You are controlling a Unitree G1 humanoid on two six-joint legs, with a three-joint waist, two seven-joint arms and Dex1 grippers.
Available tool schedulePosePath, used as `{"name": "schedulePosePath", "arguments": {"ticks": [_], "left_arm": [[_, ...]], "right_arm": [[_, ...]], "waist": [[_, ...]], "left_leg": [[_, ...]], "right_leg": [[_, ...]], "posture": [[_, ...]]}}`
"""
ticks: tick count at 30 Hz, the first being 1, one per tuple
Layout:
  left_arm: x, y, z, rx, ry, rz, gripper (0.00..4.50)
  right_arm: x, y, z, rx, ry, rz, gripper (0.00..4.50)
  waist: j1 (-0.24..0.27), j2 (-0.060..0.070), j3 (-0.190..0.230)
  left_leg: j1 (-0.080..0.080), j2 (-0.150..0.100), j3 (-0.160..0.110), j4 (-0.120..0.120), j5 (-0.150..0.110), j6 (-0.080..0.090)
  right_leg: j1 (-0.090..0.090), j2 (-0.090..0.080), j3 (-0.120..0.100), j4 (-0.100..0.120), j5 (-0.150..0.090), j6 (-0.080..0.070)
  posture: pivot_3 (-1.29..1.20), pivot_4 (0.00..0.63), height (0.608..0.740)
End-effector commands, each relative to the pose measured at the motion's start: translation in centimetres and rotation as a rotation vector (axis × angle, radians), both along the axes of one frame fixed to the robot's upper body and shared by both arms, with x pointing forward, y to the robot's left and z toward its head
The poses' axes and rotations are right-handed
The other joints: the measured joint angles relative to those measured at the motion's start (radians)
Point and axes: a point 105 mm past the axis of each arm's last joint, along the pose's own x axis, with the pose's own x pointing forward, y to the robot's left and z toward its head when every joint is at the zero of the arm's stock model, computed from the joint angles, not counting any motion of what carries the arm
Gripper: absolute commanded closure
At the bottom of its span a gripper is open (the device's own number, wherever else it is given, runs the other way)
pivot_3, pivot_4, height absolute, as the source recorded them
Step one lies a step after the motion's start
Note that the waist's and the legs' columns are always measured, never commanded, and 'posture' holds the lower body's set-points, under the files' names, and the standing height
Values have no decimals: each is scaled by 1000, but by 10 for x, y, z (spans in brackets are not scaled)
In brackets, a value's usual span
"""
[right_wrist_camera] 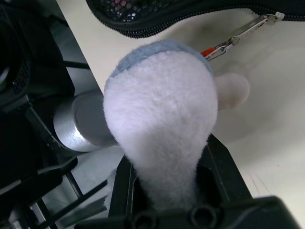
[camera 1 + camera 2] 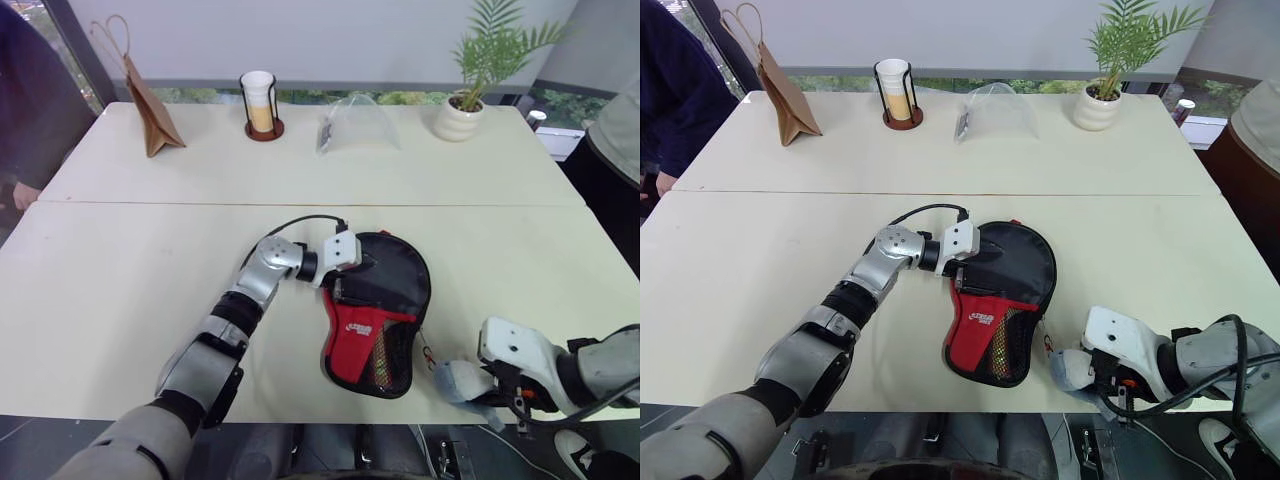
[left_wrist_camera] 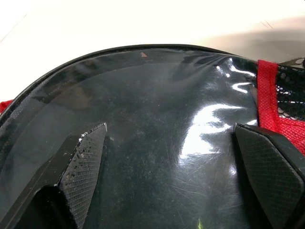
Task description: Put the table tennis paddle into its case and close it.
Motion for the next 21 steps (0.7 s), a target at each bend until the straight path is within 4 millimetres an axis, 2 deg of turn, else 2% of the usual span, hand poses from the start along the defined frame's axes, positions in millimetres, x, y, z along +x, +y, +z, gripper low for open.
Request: {"name": "schedulePosePath", "arguments": {"ticks": [1, 17, 21], "left_arm": [[-5, 15, -36, 136, 63, 38, 86], [-8, 11, -41, 149, 68, 31, 86], [-8, 11, -41, 149, 68, 30, 86]], "right_arm": [[-21, 12, -8, 14, 87, 88, 4279], [-50, 13, -19, -41, 108, 193, 4279], [-39, 2, -13, -82, 52, 161, 4279]], "waist": [[0, 0, 0], [2, -1, -1], [1, -1, -1]], "left_leg": [[0, 0, 0, 0, 0, 0], [1, 0, 0, 0, -1, 0], [2, 0, 0, 0, -1, 0]], "right_leg": [[0, 0, 0, 0, 0, 0], [2, -1, 0, -1, -1, 1], [3, -1, 0, -2, -1, 2]], "posture": [[0, 150, 734], [0, 150, 734], [0, 150, 734]]}}
